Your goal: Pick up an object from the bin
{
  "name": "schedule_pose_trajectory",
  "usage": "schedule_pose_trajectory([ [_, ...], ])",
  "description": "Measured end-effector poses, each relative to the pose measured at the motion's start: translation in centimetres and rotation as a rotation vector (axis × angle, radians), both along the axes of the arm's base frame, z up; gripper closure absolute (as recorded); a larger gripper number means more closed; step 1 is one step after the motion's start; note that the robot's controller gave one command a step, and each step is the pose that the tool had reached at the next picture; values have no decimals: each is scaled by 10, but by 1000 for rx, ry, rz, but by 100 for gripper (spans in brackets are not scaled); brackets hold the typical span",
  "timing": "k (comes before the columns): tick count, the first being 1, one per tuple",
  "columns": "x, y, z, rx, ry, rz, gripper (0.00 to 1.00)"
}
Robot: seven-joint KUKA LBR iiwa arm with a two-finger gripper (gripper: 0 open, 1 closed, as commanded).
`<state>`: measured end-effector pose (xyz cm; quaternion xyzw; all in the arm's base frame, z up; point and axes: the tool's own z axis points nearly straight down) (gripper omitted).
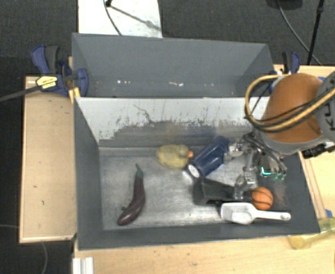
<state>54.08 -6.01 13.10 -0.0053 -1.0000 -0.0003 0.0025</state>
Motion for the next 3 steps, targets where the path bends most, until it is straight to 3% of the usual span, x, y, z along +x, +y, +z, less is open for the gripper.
schedule_pose_trajectory([
  [1,2,0,3,-1,-7,2,0],
  [2,3,2,-35,-14,22,-115,100],
  [3,3,2,-35,-14,22,-114,100],
])
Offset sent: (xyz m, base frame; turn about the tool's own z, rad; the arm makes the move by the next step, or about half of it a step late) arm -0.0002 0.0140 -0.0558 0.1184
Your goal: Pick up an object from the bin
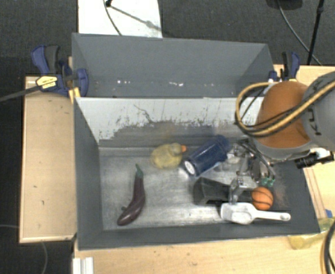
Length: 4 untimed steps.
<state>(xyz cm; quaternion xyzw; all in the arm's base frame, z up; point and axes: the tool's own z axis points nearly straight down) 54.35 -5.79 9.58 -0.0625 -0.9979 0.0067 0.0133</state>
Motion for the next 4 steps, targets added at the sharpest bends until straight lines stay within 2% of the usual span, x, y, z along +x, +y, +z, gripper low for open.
schedule_pose_trajectory([
  [1,0,1,3,3,-20,-1,100],
  [2,4,-1,24,10,-32,-12,100],
  [3,5,-10,80,12,-25,-2,100],
  [4,1,-10,67,12,-31,3,0],
])
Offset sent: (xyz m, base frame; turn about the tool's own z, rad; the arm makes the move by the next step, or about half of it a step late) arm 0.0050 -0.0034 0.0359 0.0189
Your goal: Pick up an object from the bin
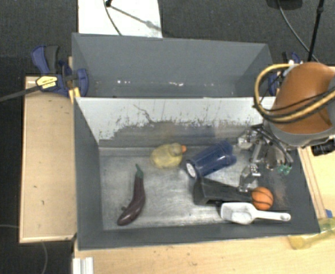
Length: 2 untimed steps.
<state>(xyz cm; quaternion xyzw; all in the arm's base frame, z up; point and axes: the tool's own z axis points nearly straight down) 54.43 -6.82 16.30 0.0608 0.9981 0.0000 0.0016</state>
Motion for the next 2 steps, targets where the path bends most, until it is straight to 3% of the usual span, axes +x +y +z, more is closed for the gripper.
schedule_pose_trajectory([
  [2,-3,0,-19,0,4,1,0],
])
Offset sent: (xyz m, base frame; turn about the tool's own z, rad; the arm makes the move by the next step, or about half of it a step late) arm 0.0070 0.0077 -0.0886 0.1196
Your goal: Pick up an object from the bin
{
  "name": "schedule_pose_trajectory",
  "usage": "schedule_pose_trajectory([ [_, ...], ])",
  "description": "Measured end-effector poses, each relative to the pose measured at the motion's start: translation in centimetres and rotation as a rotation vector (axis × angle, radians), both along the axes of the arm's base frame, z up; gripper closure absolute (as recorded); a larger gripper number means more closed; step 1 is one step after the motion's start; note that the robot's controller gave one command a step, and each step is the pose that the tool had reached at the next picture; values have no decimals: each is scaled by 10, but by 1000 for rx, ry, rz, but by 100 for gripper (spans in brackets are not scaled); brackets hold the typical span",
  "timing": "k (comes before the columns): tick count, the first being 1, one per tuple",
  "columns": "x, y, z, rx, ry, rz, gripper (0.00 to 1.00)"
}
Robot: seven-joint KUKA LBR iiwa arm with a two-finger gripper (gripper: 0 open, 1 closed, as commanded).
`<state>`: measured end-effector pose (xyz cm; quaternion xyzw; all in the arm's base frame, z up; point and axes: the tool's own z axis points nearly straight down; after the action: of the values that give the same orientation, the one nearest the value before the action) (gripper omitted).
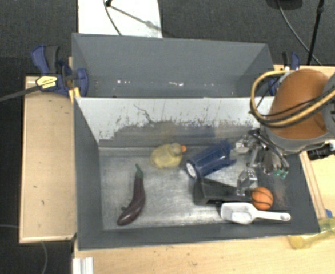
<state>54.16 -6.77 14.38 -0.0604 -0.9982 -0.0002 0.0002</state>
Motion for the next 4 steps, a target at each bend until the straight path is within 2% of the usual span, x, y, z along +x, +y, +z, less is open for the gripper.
schedule_pose_trajectory([
  [1,-13,6,-14,0,1,-20,0],
  [2,-30,20,-62,-5,21,-133,100],
  [3,-30,20,-62,-4,21,-133,100],
  [4,-49,14,-45,1,-9,-133,100],
])
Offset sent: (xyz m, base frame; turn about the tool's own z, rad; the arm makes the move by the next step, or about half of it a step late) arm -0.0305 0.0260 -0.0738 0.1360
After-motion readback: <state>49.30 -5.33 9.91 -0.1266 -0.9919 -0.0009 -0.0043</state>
